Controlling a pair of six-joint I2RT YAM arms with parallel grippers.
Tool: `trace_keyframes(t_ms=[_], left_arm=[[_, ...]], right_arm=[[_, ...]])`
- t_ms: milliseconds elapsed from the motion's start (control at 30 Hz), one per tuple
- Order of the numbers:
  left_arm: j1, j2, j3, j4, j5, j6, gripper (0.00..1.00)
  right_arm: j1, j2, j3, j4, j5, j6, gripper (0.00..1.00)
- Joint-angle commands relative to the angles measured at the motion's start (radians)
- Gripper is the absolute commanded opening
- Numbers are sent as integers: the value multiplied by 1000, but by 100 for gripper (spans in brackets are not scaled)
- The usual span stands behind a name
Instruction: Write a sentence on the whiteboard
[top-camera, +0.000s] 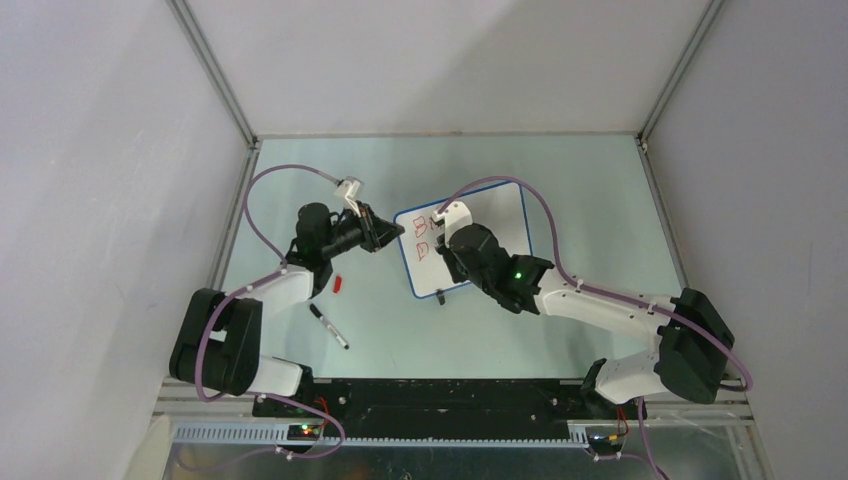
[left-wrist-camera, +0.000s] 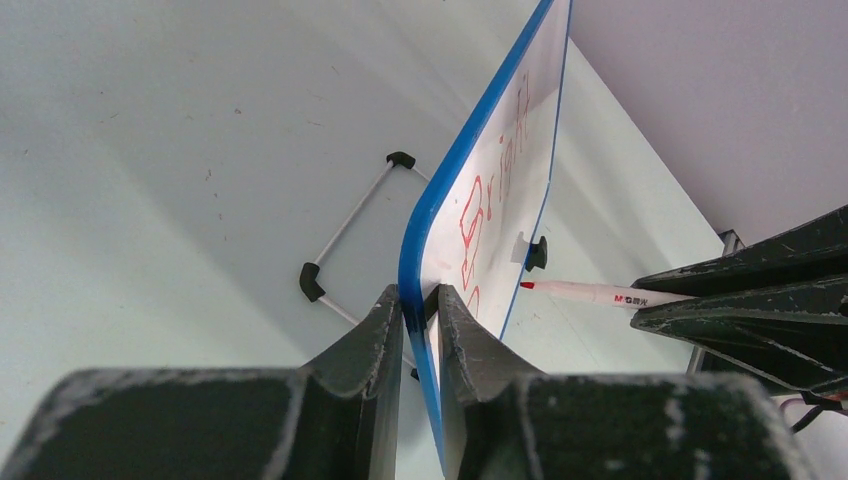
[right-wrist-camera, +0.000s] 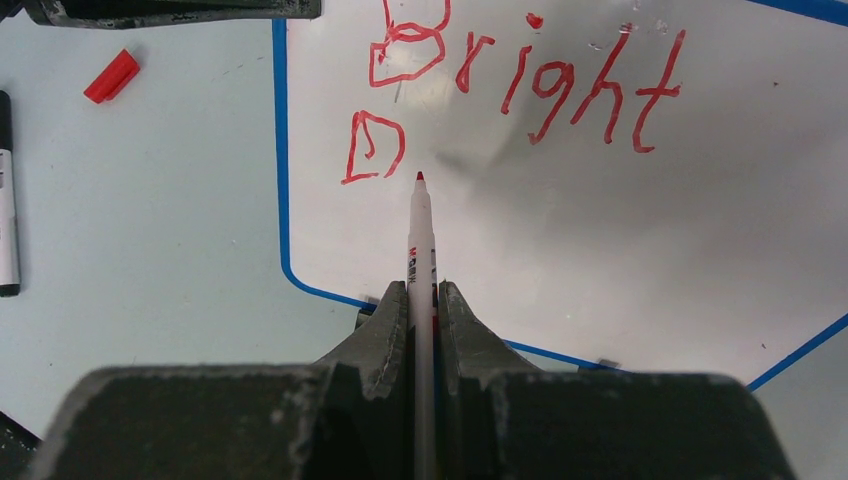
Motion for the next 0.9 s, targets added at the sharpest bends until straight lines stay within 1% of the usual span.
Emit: trace_keyframes(t_ms=[0, 867], left_arm=[[-4, 6, 27, -11, -8, 34, 20], [-5, -4, 26, -17, -12, 40, 20]], right_arm=[[5, 18, 27, 33, 3, 1, 0], [-3, 58, 69, 7, 32, 5, 0]])
